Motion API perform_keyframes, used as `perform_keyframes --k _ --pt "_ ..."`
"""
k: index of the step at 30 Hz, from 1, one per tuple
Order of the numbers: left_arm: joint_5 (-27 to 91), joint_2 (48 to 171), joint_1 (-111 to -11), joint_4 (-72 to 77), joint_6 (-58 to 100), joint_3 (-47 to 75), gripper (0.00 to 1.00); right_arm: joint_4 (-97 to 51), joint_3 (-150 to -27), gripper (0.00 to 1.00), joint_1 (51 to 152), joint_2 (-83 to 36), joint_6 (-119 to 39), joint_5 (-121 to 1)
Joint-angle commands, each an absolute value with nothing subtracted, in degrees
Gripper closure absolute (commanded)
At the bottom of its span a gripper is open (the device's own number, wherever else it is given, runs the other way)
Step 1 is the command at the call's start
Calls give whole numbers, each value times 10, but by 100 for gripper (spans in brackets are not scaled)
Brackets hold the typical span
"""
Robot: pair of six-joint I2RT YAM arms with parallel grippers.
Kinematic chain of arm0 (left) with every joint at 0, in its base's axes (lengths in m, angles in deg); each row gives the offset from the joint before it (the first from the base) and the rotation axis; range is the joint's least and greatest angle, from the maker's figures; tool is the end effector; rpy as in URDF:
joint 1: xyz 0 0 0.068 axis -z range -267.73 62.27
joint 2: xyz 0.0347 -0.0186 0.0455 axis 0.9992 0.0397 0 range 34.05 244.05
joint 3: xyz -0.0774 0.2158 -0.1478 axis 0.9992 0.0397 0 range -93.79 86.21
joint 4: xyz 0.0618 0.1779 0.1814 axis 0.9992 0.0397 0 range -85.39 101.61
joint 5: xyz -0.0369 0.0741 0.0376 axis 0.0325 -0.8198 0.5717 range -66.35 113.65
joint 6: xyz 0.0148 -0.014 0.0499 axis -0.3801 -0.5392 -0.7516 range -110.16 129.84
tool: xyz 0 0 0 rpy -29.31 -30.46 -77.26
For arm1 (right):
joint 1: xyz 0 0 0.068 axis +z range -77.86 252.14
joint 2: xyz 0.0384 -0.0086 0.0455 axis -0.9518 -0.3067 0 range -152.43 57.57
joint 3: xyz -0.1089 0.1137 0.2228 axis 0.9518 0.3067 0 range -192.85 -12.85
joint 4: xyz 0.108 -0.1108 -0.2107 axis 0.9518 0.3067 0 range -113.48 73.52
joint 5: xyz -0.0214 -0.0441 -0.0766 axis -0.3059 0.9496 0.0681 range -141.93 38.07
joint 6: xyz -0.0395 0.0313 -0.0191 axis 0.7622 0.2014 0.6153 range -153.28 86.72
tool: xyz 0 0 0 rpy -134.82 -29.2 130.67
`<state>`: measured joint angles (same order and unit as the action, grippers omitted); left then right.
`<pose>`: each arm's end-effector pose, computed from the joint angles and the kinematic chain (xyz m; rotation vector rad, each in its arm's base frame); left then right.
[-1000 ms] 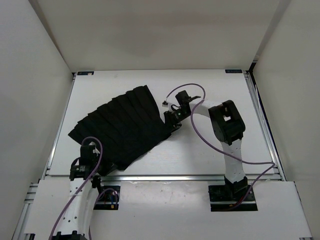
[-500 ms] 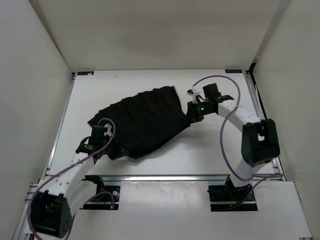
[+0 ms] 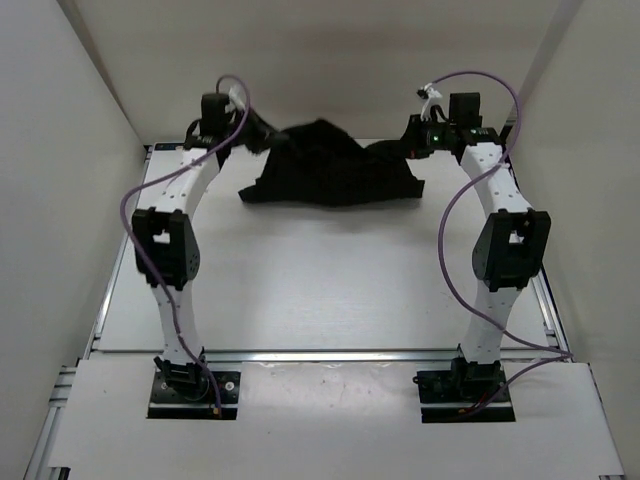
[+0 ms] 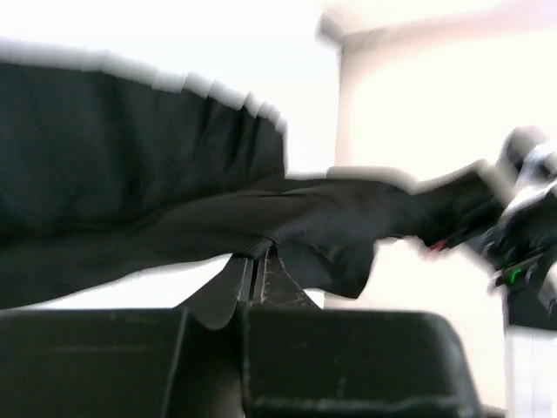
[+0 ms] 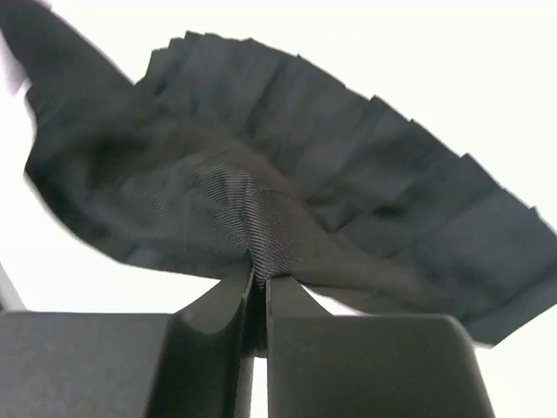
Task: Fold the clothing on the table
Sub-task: Fold the skirt
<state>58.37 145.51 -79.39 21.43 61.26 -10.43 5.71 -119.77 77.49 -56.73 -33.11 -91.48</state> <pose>0.4489 -0.0862 0.3003 -0.4590 2.2285 -1.2312 0.4565 0.0655 0.3217 -0.4846 2.0967 0.8089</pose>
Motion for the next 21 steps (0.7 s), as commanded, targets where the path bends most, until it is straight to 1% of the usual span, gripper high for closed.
perform_keyframes --k 1,2,3,4,5,6,7,8,9,10,11,12,13,14,15,16,18,21 --pt "575 1536 -765 243 599 -364 100 -9 -1280 100 774 -561 -366 -924" --pt "569 1540 -753 245 595 -405 100 -10 -1290 100 774 -552 -367 -929" --pt "565 1536 -748 237 594 -406 100 -9 -1289 100 773 -548 -359 -938" --pt "561 1509 -740 226 589 -375 100 -5 -1283 100 772 -528 -355 -942" --pt "556 1489 -731 211 574 -299 100 -3 -1264 100 769 -513 -354 -965" --pt "541 1436 -728 171 568 -249 100 2 -1234 100 765 -498 -342 -982" --pt "521 1371 -715 131 559 -139 100 5 -1205 100 758 -480 -336 -995" --pt "506 1339 -707 108 550 -31 100 11 -1184 100 750 -457 -337 -996" --pt "482 1276 -703 77 550 22 100 23 -1141 100 746 -434 -319 -1007" --pt "473 1222 -699 53 555 118 100 37 -1091 100 736 -425 -306 -1015" --pt "469 1198 -701 54 560 204 100 47 -1066 100 728 -409 -297 -1013" --pt "469 1154 -702 50 565 248 100 61 -1012 100 722 -395 -278 -1018" --pt "471 1116 -708 57 566 316 100 74 -960 100 709 -379 -258 -1015" --pt "475 1080 -710 65 568 389 100 89 -936 100 701 -368 -248 -1012" --pt "479 1063 -714 71 571 454 100 97 -888 100 698 -354 -229 -1004" --pt "483 1030 -716 85 576 482 100 120 -846 100 691 -344 -209 -997" --pt "503 985 -711 98 591 576 100 144 -790 99 690 -335 -184 -989" --pt "508 937 -697 128 601 640 100 197 -739 100 690 -331 -154 -965"
